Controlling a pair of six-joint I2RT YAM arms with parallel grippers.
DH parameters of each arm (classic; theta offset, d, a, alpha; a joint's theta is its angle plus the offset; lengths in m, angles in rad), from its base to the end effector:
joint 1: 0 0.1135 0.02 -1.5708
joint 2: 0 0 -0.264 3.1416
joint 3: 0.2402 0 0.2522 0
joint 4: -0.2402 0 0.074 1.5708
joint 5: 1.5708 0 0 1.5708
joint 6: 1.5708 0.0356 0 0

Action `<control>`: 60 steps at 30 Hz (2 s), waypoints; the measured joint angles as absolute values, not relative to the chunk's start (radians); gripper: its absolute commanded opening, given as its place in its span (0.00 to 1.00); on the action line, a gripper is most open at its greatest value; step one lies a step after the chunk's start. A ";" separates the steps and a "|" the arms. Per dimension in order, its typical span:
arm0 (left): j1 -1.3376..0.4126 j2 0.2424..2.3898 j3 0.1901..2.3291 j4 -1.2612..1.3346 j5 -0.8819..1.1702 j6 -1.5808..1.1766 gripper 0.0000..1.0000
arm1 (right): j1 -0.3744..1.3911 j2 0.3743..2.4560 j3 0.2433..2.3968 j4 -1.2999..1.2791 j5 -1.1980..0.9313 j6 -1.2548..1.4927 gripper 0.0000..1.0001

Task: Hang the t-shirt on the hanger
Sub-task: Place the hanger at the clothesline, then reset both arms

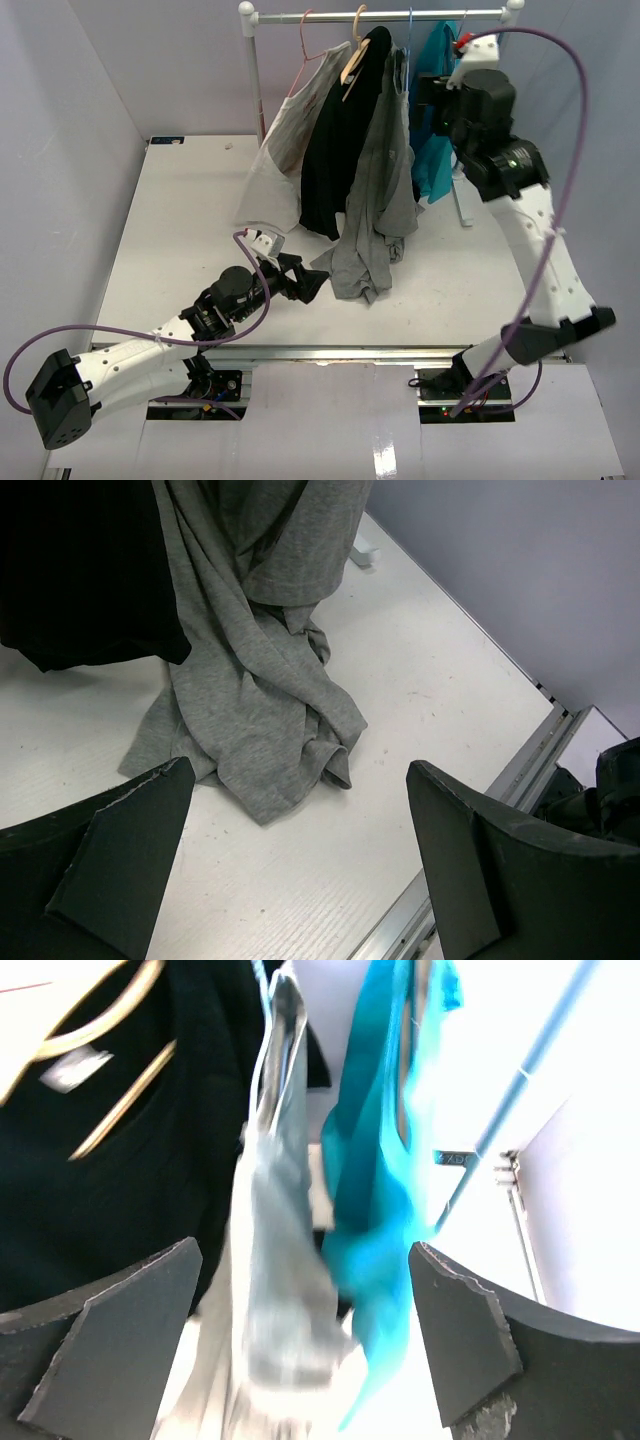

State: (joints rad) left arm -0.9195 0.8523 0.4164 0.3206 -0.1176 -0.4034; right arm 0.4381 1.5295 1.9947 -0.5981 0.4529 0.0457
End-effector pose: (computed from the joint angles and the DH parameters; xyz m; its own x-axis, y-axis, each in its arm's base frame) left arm 0.1259 -0.1583 0.2506 -0.3464 -0.1886 -0.9189 0.6341 0.6749 -0.3775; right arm 0.2839 0.1158 0.5267 -0.1193 -0.0105 -0.9928 0.0168 0.9998 -0.0126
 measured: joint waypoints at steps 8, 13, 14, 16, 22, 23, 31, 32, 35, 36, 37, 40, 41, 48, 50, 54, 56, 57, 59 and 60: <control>-0.920 0.841 0.416 0.297 -0.146 -0.367 0.98 | 0.452 1.042 1.499 -0.597 0.269 0.178 0.90; -0.920 0.830 0.416 0.289 -0.161 -0.345 0.98 | 0.458 0.811 1.107 -0.513 0.218 0.228 0.90; -0.920 0.830 0.416 0.288 -0.165 -0.342 0.98 | 0.458 0.781 1.061 -0.517 0.212 0.237 0.90; -0.920 0.830 0.416 0.288 -0.172 -0.335 0.98 | 0.459 0.729 0.988 -0.525 0.201 0.252 0.90; -0.920 0.831 0.421 0.267 -0.176 -0.322 0.98 | 0.461 0.578 0.783 -0.456 0.211 0.286 0.90; -0.920 0.831 0.421 0.266 -0.176 -0.321 0.98 | 0.461 0.567 0.760 -0.451 0.215 0.288 0.90; -0.920 0.848 0.422 0.265 -0.171 -0.313 0.98 | 0.461 0.547 0.629 -0.370 0.236 0.292 0.92; -0.920 0.850 0.422 0.264 -0.169 -0.313 0.98 | 0.461 0.552 0.625 -0.361 0.236 0.292 0.91; -0.920 0.850 0.422 0.265 -0.164 -0.311 0.98 | 0.463 0.547 0.601 -0.312 0.229 0.291 0.90; -0.920 0.850 0.422 0.265 -0.164 -0.310 0.98 | 0.466 0.540 0.585 -0.292 0.225 0.291 0.90; -0.920 0.850 0.422 0.264 -0.164 -0.309 0.98 | 0.470 0.534 0.570 -0.281 0.222 0.291 0.90; -0.920 0.850 0.422 0.263 -0.165 -0.306 0.98 | 0.488 0.524 0.548 -0.266 0.214 0.289 0.90; -0.920 0.850 0.422 0.262 -0.165 -0.306 0.98 | 0.497 0.522 0.544 -0.261 0.212 0.288 0.90; -0.920 0.808 0.422 0.245 -0.179 -0.304 0.98 | 0.616 0.519 0.542 -0.222 0.226 0.272 0.90; -0.920 0.780 0.421 0.244 -0.191 -0.304 0.98 | 0.651 0.529 0.542 -0.218 0.247 0.267 0.90; -0.920 0.737 0.421 0.248 -0.210 -0.305 0.98 | 0.692 0.529 0.542 -0.218 0.268 0.255 0.90; -0.920 0.729 0.421 0.248 -0.217 -0.305 0.98 | 0.696 0.516 0.542 -0.217 0.271 0.252 0.90; -0.920 0.728 0.421 0.248 -0.220 -0.305 0.98 | 0.697 0.508 0.542 -0.217 0.271 0.251 0.90; -0.920 0.727 0.420 0.247 -0.224 -0.304 0.98 | 0.698 0.495 0.542 -0.215 0.271 0.251 0.90; -0.920 0.727 0.420 0.247 -0.225 -0.304 0.98 | 0.699 0.491 0.542 -0.213 0.270 0.251 0.90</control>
State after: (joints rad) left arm -0.9195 0.7273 0.4197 0.2471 -0.2253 -0.3044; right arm 0.6985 0.4911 0.5419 -0.2134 0.2703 0.2507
